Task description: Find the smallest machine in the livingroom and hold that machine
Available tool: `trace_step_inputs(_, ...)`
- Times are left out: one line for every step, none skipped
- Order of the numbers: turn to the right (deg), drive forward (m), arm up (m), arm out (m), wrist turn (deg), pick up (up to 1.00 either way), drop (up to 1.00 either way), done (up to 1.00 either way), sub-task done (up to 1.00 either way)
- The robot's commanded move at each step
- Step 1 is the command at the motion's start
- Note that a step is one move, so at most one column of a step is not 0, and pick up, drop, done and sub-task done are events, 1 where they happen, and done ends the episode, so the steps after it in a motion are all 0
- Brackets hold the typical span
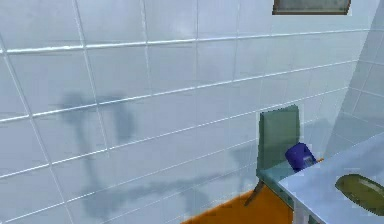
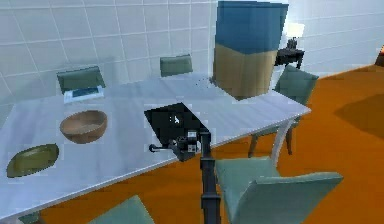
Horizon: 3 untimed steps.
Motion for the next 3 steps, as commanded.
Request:
trace_step_inputs(0.0, 0.00, 0.00, 0.00, 0.0, 1.00, 0.00, 0.00, 0.00)
trace_step_inputs(0.0, 0.00, 0.10, 0.00, 0.0, 0.00, 0.00, 0.00, 0.00)
trace_step_inputs(0.0, 0.00, 0.00, 0.00, 0.0, 0.00, 0.00, 1.00, 0.00)
